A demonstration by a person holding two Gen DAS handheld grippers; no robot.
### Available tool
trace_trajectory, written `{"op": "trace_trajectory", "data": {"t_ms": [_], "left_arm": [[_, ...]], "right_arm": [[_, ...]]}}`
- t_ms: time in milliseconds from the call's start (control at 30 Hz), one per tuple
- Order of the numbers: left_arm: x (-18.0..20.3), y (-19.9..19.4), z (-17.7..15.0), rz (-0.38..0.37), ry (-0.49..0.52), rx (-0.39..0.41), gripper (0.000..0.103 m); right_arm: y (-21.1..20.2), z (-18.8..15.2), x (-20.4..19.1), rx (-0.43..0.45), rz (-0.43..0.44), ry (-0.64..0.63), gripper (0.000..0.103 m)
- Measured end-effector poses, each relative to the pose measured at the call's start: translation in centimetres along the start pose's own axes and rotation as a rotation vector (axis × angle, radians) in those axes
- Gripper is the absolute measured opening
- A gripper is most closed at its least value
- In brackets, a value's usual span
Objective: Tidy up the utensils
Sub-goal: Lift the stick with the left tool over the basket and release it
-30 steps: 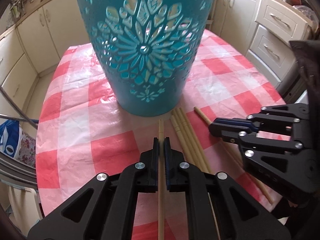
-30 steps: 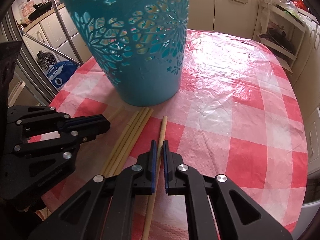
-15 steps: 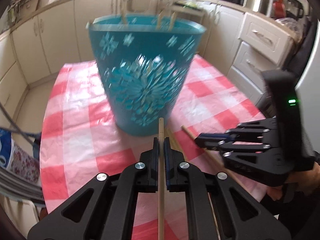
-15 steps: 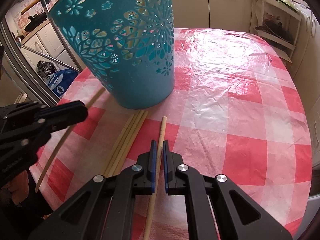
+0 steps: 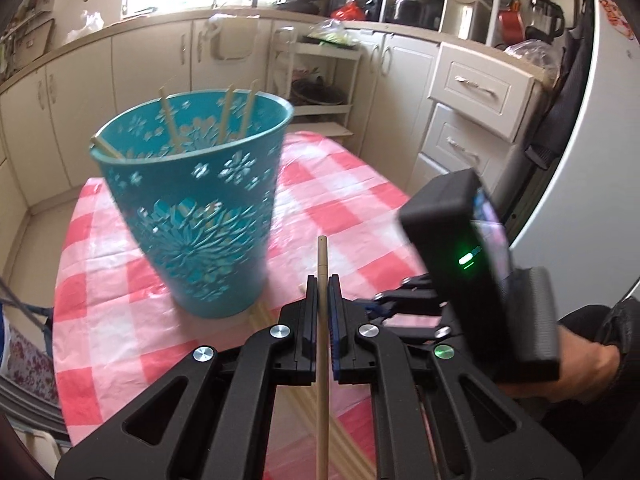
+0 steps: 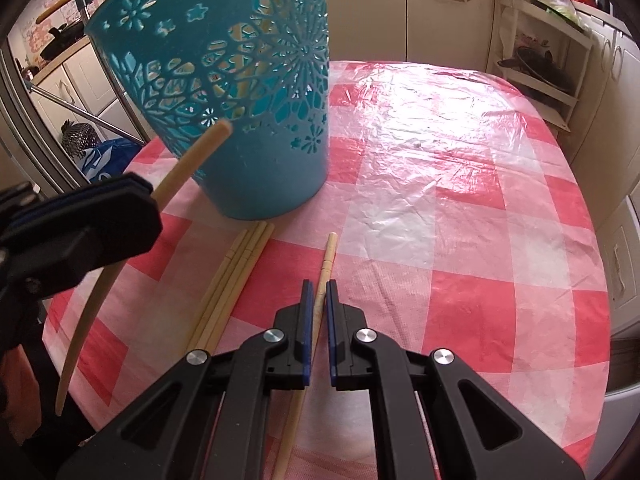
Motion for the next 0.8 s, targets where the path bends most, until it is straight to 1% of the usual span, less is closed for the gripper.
{"op": "trace_trajectory", "data": {"t_ms": [133,300,433,500,567,667,800], "left_arm": [[0.5,-0.5,0.8,-0.037,-0.027,0.039,0.005],[-0.1,-0.9,1.3,-0.041,-0.093,0.07,0.005],[0.1,-1.2,1.4,-0.026,-0.083,0.084,0.005],[0.0,-1.0,1.2,-0.034,-0.086,0.079,0.005],[-0.3,-1.0,0.9,-0.028,-0.093,0.077,0.005],[-1.5,-1.4,0.5,-0.018,-0.135,0.085,0.005],[-2.7,-3.3,0.2,-0.01,-0.193,0.12,0.005]], "right_arm": [[0.1,0.0,-0.2,0.002,-0.011,-0.009,0.007],[0.4,-0.1,-1.0,0.007,-0.039,-0.047,0.007],[0.4,-0.4,-1.4,0.015,-0.044,-0.056,0.007],[0.3,-0.5,-1.6,0.015,-0.046,-0.063,0.007],[0.3,-0.5,-1.6,0.013,-0.037,-0.05,0.007],[0.2,-0.4,-1.6,0.009,-0.009,-0.021,0.007],[0.0,-0.2,-0.7,-0.001,0.046,0.044,0.007]]}}
Point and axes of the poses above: each gripper's, at about its wrist camera, not at the fingertips, and y roughly the way its jaws point, x to its right, z to its top, the point moved 6 cm from there along y, roughly the way its jaws point, and after that the axes turned 1 degree about z, right-handed, at the moved point
